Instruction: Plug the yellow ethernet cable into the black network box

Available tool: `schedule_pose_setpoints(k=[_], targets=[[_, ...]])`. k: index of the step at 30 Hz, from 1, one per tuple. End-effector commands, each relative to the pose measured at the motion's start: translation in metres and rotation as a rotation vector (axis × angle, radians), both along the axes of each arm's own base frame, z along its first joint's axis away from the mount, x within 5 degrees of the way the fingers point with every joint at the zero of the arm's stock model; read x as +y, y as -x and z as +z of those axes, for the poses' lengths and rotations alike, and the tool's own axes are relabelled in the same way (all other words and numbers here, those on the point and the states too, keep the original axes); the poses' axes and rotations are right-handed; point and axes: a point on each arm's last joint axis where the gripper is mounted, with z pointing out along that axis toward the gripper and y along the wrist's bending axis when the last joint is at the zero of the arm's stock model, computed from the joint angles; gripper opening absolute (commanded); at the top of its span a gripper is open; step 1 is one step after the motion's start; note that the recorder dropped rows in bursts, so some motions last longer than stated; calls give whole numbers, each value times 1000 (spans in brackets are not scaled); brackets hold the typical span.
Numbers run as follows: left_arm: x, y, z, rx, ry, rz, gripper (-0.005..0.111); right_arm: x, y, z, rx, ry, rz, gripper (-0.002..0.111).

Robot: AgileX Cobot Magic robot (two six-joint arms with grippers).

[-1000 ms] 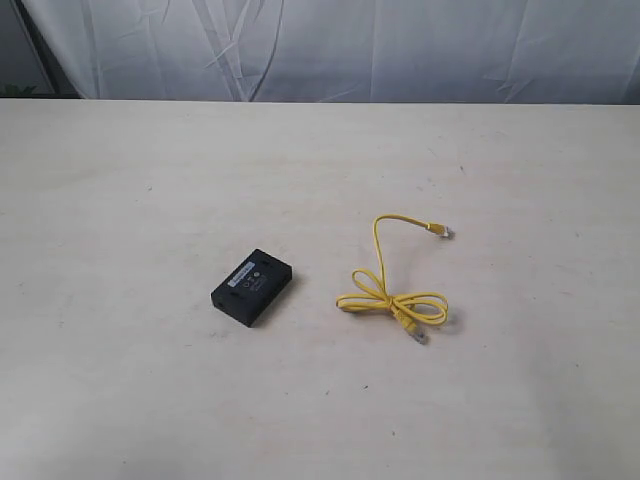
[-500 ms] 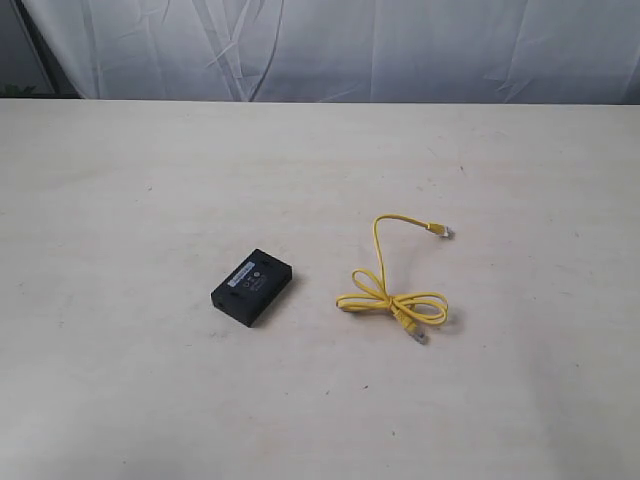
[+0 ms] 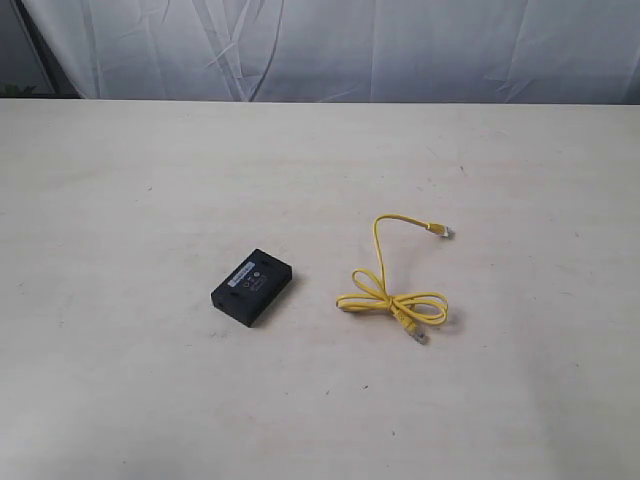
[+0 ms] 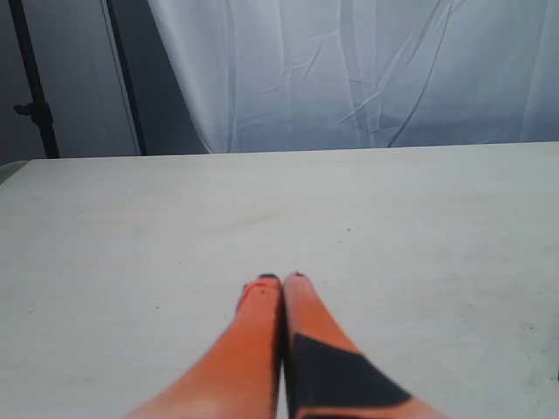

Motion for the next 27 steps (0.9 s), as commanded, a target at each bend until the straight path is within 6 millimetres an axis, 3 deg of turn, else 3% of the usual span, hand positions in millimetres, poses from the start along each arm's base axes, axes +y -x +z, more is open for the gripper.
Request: schedule_pose_setpoints(k=[1,8,17,22,27], targets=[[0,0,0,-6,9,2,0,0,4,13,-41,20,-14,0],[0,0,0,-6,9,2,0,0,6,49,-91,29,-20,0],[0,0,0,-6,9,2,0,0,-17,80,53,33,-19,0],[0,0,0,-6,9,2,0,0,-36,85,170,37,-18,0],[0,0,0,-6,9,2,0,1,-50,78,243,38,-16,0]])
